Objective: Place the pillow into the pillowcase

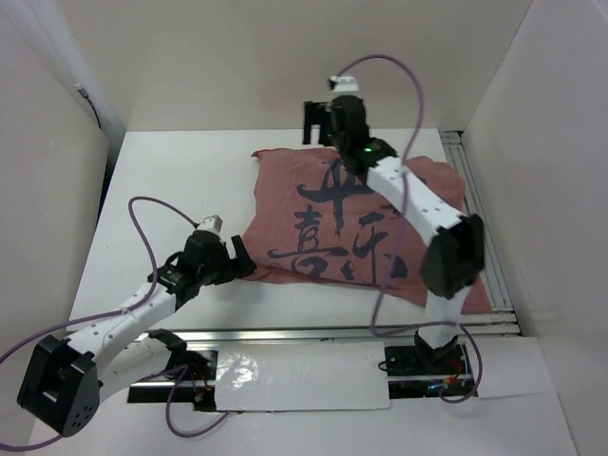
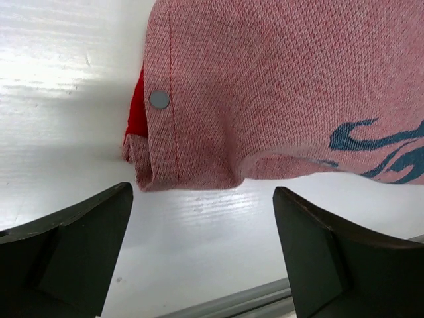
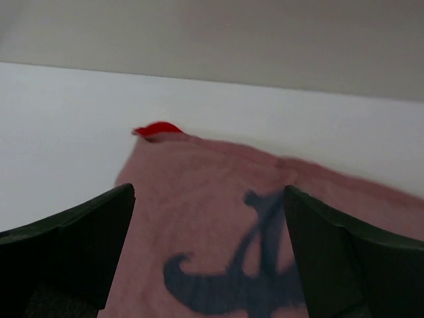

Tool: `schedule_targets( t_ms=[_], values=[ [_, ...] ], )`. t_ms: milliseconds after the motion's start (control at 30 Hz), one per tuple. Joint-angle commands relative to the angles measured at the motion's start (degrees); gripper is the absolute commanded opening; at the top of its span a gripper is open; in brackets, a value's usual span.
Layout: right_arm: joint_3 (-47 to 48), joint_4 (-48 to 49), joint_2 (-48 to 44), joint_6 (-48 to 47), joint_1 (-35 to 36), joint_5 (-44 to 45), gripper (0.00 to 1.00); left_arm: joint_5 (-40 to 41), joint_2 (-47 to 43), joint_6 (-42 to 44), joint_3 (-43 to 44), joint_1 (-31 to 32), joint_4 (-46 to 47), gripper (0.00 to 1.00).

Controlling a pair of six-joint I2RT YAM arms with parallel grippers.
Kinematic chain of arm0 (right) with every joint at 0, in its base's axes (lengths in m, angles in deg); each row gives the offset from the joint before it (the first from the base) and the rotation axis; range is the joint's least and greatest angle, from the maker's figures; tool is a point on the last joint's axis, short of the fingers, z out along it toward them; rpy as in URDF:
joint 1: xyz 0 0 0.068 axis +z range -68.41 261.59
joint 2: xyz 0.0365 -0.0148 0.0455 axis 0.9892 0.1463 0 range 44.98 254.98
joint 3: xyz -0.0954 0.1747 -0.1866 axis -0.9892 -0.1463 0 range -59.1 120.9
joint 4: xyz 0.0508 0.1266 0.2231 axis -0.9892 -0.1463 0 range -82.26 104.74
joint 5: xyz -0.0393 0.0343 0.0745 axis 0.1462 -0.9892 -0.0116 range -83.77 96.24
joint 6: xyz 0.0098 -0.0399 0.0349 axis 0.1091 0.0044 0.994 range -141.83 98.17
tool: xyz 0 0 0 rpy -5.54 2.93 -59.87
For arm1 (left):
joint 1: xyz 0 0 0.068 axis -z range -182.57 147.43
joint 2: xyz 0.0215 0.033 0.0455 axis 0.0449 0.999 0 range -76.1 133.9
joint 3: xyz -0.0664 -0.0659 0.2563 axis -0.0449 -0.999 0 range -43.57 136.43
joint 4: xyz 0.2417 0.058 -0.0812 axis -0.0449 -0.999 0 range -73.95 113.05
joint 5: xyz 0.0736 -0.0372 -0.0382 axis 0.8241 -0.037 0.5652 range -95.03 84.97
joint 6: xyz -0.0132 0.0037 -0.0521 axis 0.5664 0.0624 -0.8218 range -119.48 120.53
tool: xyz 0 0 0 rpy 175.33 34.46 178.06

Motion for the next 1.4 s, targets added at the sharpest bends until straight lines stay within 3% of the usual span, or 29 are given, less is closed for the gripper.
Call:
schedule_targets(
  t_ms=[0,133,200,367,500,600,767,1100,1167,1233,1267,1300,1333,1367],
  values=[
    [-16.88,-10.04,-14.45,9.95,-4.45,4.52,1.00,-2.78,1.00,1.82,-0.91,-1.17,5.98,1.00],
    [-36.23,-9.52,-31.24,21.47,-12.44,1.89,1.00,-1.13,1.53,3.05,-2.33,-1.69,7.48,0.98],
    [-42.56,-9.51,-39.50,22.11,-16.22,0.39,1.00,0.55,2.06,2.80,-3.03,-1.69,6.52,0.95],
    [-46.01,-15.83,-48.57,19.76,-18.44,-3.55,1.00,3.28,1.36,0.50,-4.95,-1.69,3.26,0.85],
    [-47.95,-19.24,-47.71,10.69,-15.99,-20.40,0.97,-1.72,-4.70,3.75,-8.64,-1.69,4.67,0.82],
    [-47.95,-21.72,-46.57,10.16,-12.29,-18.78,0.97,1.06,-6.12,2.89,-9.44,-1.17,4.07,0.80],
    [-48.57,-20.32,-48.84,10.16,-11.05,-18.67,0.97,3.46,-0.06,1.12,-6.38,-1.17,3.87,0.79],
    [-48.04,-23.92,-51.13,10.68,-12.45,-14.82,0.97,5.74,21.12,1.73,3.82,-1.17,12.48,0.80],
    [-48.04,-25.50,-51.66,11.30,-13.16,-12.28,0.97,4.69,25.15,3.57,5.67,-0.64,13.63,0.65],
    [-48.04,-26.73,-53.06,13.83,-14.74,-10.08,0.97,3.82,26.84,4.27,6.19,-0.12,15.20,0.44],
    [-48.04,-28.22,-53.07,14.54,-15.35,-7.54,0.97,3.11,27.37,5.15,6.20,-0.11,16.00,0.22],
    [-48.04,-29.01,-53.94,15.25,-16.93,-6.39,0.98,2.50,27.37,5.16,6.20,-0.11,16.79,0.06],
    [-48.74,-29.72,-54.64,17.17,-17.73,-4.11,0.98,1.71,27.37,5.77,6.20,-0.11,17.32,0.00],
    [-48.74,-31.38,-54.65,17.88,-18.60,-3.39,0.98,1.70,27.37,6.47,6.20,-0.11,18.37,0.00]
  ],
)
